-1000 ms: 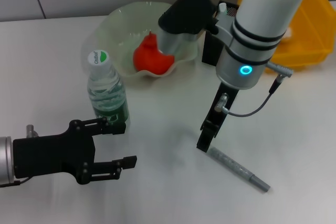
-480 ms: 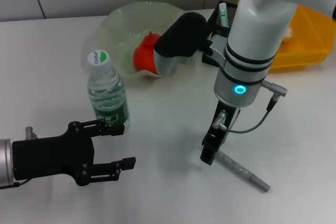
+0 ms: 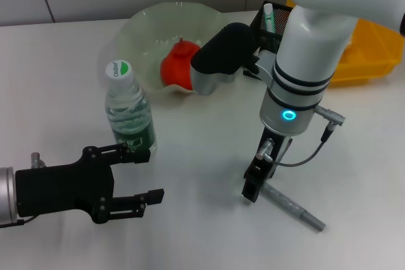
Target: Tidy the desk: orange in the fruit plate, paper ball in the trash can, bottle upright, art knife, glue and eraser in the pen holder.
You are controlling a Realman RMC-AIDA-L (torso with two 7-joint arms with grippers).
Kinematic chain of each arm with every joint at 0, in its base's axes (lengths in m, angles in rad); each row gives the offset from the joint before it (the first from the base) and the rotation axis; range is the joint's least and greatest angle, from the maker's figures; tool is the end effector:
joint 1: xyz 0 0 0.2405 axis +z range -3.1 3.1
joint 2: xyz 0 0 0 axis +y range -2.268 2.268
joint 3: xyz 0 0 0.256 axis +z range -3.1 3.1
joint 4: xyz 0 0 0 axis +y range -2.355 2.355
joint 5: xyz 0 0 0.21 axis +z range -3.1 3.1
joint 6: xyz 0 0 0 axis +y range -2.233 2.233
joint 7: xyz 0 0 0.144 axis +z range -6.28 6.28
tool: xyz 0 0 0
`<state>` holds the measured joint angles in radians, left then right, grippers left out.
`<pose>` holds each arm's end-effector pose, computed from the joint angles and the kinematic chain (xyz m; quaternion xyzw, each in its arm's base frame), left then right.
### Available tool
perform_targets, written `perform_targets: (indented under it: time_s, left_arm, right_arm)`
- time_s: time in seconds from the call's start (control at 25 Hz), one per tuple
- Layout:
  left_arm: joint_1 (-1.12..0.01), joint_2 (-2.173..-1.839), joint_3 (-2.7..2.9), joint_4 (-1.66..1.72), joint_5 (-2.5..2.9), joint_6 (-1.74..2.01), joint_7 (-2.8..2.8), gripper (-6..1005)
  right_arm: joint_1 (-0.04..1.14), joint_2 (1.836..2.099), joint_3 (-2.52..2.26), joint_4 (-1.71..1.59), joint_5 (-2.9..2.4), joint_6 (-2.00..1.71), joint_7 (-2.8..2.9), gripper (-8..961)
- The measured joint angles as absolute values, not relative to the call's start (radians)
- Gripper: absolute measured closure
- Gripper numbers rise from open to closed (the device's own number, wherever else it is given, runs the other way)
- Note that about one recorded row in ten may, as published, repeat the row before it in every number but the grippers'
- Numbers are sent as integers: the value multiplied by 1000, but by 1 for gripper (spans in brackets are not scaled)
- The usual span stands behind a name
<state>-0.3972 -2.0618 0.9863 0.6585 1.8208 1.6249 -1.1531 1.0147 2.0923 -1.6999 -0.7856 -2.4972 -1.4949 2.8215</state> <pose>-0.2678 0.2822 -0.0218 -0.9619 -0.1082 -0.2417 0.0681 0.1470 0.3565 -0.0878 -0.8745 0.3438 -0.3312 0.0864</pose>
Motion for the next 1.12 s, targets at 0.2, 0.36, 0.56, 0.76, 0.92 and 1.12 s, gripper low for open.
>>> perform_targets:
  time_s: [0.2, 0.36, 0.56, 0.76, 0.92, 1.12]
  left_arm:
    - [-397, -2062, 986, 658, 1821, 1624, -1152, 243]
    - [-397, -2062, 986, 657, 1821, 1623, -1152, 243]
    - [-397, -2063, 985, 658, 1821, 1621, -1151, 242]
    - [-397, -2063, 982, 658, 1821, 1621, -1145, 242]
    - [-397, -2063, 979, 658, 1821, 1621, -1145, 242]
    - [-397, -2063, 978, 658, 1821, 1621, -1144, 243]
  right_arm:
    - [1014, 2092, -1701, -782, -2487, -1494, 2822, 447]
    - [1014, 2092, -1701, -782, -2483, -1494, 2822, 490]
    - [1015, 2092, -1701, -776, -2482, -1494, 2824, 567]
    - [1020, 2092, -1731, -776, -2478, -1497, 2834, 629]
    - [1023, 2092, -1764, -786, -2469, -1498, 2842, 670]
    - [1017, 2092, -1763, -804, -2461, -1503, 2840, 769]
